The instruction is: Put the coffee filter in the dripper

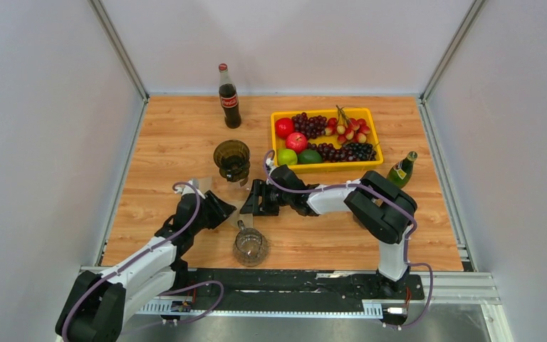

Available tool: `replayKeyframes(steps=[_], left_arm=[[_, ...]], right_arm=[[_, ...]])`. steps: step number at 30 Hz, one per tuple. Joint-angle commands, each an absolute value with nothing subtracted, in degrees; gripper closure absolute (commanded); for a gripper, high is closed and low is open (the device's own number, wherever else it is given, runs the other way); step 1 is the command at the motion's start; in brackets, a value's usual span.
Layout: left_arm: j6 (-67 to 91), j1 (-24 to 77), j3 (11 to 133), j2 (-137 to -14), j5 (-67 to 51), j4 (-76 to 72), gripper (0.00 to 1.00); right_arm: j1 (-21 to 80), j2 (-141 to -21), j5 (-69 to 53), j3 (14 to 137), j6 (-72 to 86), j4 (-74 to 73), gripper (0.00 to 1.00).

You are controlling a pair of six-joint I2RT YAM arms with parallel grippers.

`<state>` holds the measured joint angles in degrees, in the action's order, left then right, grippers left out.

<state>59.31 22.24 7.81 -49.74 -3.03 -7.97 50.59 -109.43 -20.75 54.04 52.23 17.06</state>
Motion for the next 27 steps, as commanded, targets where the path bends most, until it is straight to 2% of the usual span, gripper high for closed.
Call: replayKeyframes(steps=[1,18,20,27], left_arm=[[59.5,22.0,7.4,-49.4,-1.8,-5.8,0.5],[63.4,22.0,3.5,-56.9,-11.1,-18.6,0.55],[63.6,22.0,3.6,-57.7,-11.5,-19.4,0.55],[63.6,21.9,3.6,-56.8,-11.2,-18.9,0.55]], right_arm=[[50.9,-109.9,-21.1,55.6,51.8,18.6,0.35],[51.8,-109.8,-21.4,56.2,50.7,18.8,0.36],[51.7,-109.8,-21.3,56.2,50.8,18.8,0.39],[51.8,-109.0,-19.1,55.8,51.4,17.3,0.67]])
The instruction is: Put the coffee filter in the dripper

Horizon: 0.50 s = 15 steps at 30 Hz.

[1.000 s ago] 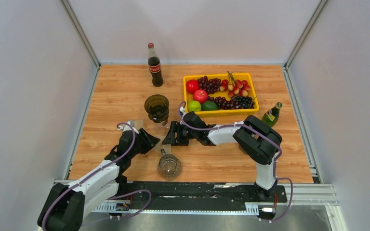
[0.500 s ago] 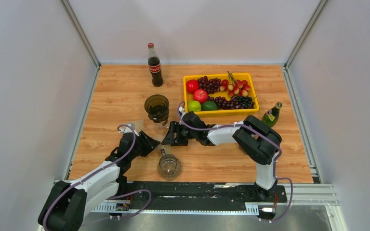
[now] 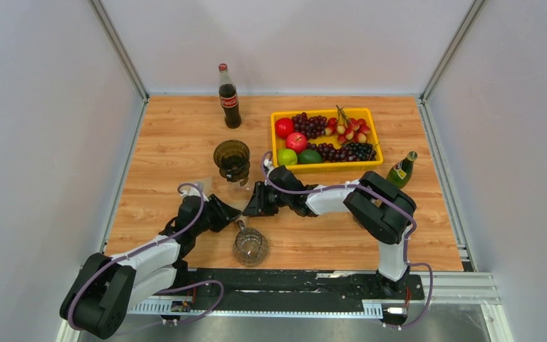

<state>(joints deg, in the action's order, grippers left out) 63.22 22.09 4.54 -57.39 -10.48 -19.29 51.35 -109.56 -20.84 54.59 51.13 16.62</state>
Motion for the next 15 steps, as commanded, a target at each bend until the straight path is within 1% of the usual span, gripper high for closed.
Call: replayKeyframes(steps=[1,7,11,15], left_arm=[[63.5,22.0,3.6,-56.2,-11.1,-18.4,0.55],[62.4,21.9,4.5,-50.7,-9.7,-13.9,0.5],[61.4,22.0,5.2,-45.9,-8.4,-9.7,0.42],[59.7,22.0,6.7,-39.9,-7.9,-4.8,0.34]], right_arm=[[51.8,-108.7,-18.8,55.7,51.7,17.2,0.7],[51.7,-106.7,-18.1,55.0,52.3,16.9,0.9],[51.7,-104.0,-17.2,54.0,51.7,16.8,0.91],[51.6,-98.8,-15.1,52.5,50.1,14.4,0.93]])
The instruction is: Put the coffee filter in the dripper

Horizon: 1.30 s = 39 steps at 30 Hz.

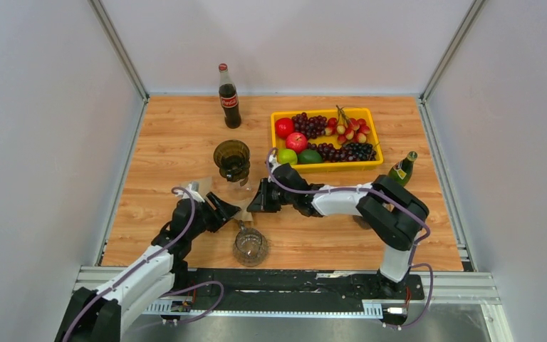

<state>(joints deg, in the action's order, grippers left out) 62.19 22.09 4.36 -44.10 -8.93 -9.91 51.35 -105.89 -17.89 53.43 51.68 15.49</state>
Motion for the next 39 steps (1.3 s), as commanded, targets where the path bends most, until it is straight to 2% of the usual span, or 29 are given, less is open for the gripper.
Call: replayKeyframes(steps=[1,9,14,20,24,29,34,39], left_arm=[[59.0,22.0,7.4,-37.7,-8.0,-3.1,0.31],[54.7,22.0,11.6,-25.4,-10.4,3.2,0.14],[53.7,21.9,13.1,-23.1,-17.6,-2.4,0.07],[56.4,23.3,14.7,-29.0,-23.3,-15.4,0.07],[54.2,30.0,19.5,-35.8,-22.2,-19.9,0.07],[52.0,35.1,24.2,-42.1,-20.4,-23.8,0.07],[51.4,37.3,25.7,-46.3,-19.7,-27.7,0.08],[52.3,37.4,23.5,-46.2,-21.2,-32.5,0.16]], right_arm=[[51.5,-97.3,-14.7,52.0,49.5,13.5,0.93],[46.8,-79.6,-12.0,42.4,46.0,7.0,0.93],[40.2,-66.8,-13.9,38.3,45.1,2.9,0.92],[32.3,-57.5,-22.7,37.4,49.1,1.9,0.9],[29.2,-56.6,-33.3,39.0,51.2,1.8,0.9],[28.3,-56.3,-40.7,39.2,51.8,1.8,0.89],[28.3,-54.4,-41.9,39.2,52.1,1.9,0.89],[28.1,-52.9,-40.6,39.4,52.5,1.8,0.89]])
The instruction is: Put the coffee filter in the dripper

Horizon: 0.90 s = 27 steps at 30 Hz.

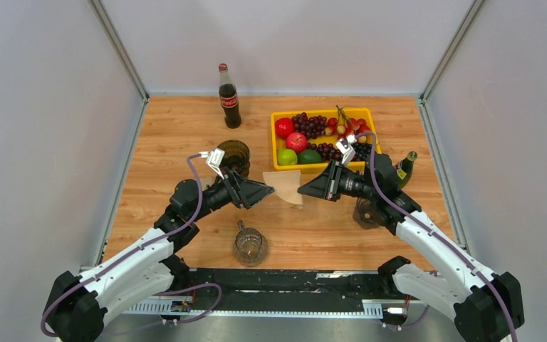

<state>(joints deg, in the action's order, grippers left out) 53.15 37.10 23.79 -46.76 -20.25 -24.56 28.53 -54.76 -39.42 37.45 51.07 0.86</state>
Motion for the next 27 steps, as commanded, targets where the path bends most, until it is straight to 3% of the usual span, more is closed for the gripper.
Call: replayKeyframes(steps=[1,9,20,25,27], left_arm=[[52.4,37.4,23.0,-45.6,-21.5,-33.4,0.17],[52.1,37.4,20.9,-44.1,-22.5,-36.7,0.39],[50.3,37.4,19.4,-44.2,-26.0,-41.1,0.59],[49.0,37.4,19.3,-44.4,-26.7,-41.1,0.76],[48.3,37.4,19.4,-44.5,-27.9,-41.1,0.79]], right_arm=[[28.1,-52.9,-40.5,39.5,52.6,1.8,0.89],[28.0,-53.1,-40.9,39.7,53.1,1.8,0.89],[28.0,-52.3,-40.7,40.3,53.5,1.9,0.89],[27.9,-52.3,-41.4,40.5,53.7,1.9,0.88],[28.0,-52.4,-41.8,40.7,53.7,1.8,0.88]])
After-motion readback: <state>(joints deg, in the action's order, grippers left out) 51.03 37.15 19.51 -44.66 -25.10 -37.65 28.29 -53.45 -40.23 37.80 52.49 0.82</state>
